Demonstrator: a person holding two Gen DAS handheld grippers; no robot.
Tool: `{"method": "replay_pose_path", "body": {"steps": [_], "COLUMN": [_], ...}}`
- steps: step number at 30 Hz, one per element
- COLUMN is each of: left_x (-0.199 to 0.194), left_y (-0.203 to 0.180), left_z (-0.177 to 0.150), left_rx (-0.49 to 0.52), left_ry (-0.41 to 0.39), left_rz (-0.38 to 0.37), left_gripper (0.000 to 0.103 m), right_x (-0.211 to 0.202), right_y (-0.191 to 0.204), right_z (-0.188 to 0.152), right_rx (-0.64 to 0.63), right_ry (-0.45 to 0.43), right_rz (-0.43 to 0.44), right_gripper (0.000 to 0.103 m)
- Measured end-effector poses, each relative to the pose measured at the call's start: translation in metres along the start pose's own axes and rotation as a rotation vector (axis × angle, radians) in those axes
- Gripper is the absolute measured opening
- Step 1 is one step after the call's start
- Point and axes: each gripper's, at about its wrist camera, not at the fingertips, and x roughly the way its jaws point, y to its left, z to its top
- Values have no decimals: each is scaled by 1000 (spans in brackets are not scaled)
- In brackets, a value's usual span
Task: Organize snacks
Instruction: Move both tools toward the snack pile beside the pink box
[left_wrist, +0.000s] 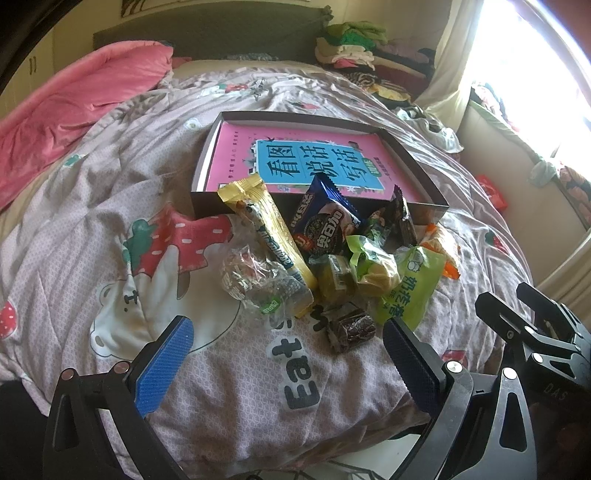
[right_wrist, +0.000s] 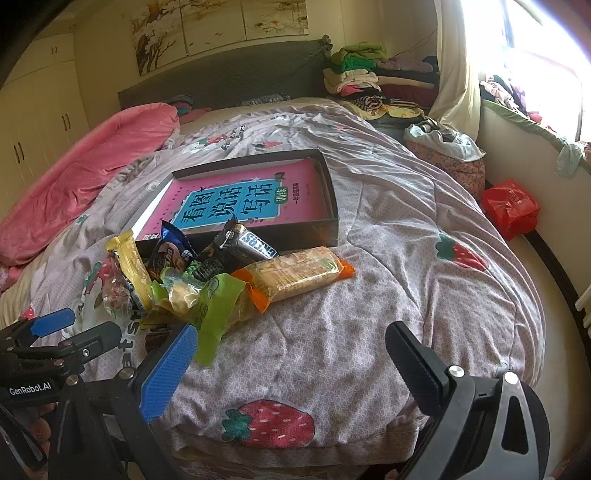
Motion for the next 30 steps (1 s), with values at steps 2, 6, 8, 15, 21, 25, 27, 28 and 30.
{"method": "replay_pose_path", "body": {"steps": [2, 6, 8, 15, 21, 25, 27, 28, 30], "left_x": [0, 0, 1, 1, 4, 6, 7, 8, 9], "left_y": [0, 0, 0, 2, 8, 13, 17, 20, 27], "left_z": [0, 0, 0, 0, 1, 3, 4, 5, 7], "left_rx": [0, -2, -2, -7, -25, -37, -47, -53, -75], "left_ry": [-1, -3, -2, 2, 10, 18, 19, 20, 21], "left_rz": [1, 0, 0, -1, -1, -1, 1, 3, 13], "left_gripper": [102, 102, 102, 102, 102, 102, 102, 102, 102], "right_x": [0, 0, 0, 0, 3, 5, 6, 7, 9], "right_y": [1, 1, 0, 1, 3, 7, 8, 9, 10], "right_z": [0, 0, 0, 0, 0, 0, 0, 0, 0], "right_rx": [-2, -1, 0, 6, 6, 6, 4, 4, 1], "right_ry": [1, 0, 1, 1, 8, 13, 16, 18, 21], "right_rz": [-1, 1, -1, 4, 12, 25, 33, 39, 48], "right_gripper": [102, 102, 102, 102, 102, 102, 102, 102, 102]}}
